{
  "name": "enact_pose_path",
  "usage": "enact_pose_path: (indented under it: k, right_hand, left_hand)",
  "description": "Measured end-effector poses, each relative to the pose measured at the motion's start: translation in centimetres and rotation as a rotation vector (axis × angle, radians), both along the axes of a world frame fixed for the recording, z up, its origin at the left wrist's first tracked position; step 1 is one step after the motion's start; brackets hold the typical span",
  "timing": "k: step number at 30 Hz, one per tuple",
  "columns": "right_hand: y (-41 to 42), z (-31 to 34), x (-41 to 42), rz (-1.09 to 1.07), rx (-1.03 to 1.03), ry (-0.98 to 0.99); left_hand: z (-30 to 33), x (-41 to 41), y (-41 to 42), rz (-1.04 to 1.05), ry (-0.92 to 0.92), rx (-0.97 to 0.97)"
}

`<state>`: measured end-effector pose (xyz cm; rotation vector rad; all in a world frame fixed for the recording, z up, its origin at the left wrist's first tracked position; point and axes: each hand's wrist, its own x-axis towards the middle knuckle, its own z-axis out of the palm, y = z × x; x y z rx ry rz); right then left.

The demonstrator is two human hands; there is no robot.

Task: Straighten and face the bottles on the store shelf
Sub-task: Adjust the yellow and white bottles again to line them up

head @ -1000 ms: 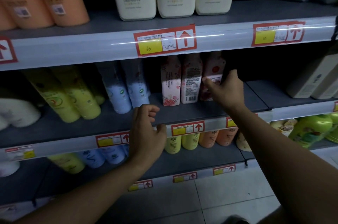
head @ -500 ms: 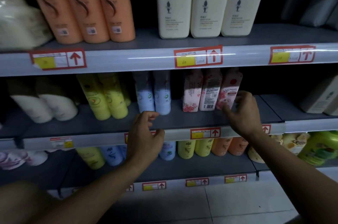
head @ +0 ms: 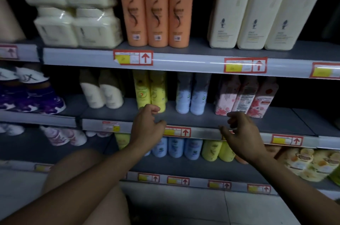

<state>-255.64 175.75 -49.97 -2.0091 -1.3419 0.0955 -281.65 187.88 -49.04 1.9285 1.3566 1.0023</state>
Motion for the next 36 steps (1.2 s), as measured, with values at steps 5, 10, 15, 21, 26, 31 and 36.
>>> enact_pose_path:
  k: [5, 10, 15, 21, 26, 31, 36]
  right_hand:
    - [2.6, 0.3, -5.0, 0.132, -0.002, 0.002]
    - [6.2, -0.2, -9.6, 0.219, -0.009, 0.027]
    - [10.1, -1.0, -12.2, 0.217, 0.023, 0.057]
    - [14.5, -2.2, -14.2, 0.178, 0.123, 0.098]
    - [18.0, -3.5, -15.0, 0.089, 0.145, 0.083]
    - [20.0, -4.1, -15.2, 0.012, 0.178, 0.071]
    - [21.1, -4.6, -14.9, 0.008, 0.196, 0.138]
  left_hand:
    - [-0.2, -3.7, 2.2, 0.064, -0.013, -0.067]
    - [-0.2, -5.4, 4.9, 0.096, -0.067, -0.13]
    - [-0.7, -5.0, 9.1, 0.103, -0.096, -0.139]
    - [-3.5, -3.6, 13.6, 0.079, -0.059, -0.08]
    - [-5.2, -3.0, 15.7, 0.058, -0.069, -0.032]
    - [-5.3, -2.4, 17.0, 0.031, -0.145, -0.015]
    - [-5.2, -2.3, 18.0, 0.003, -0.172, -0.018]
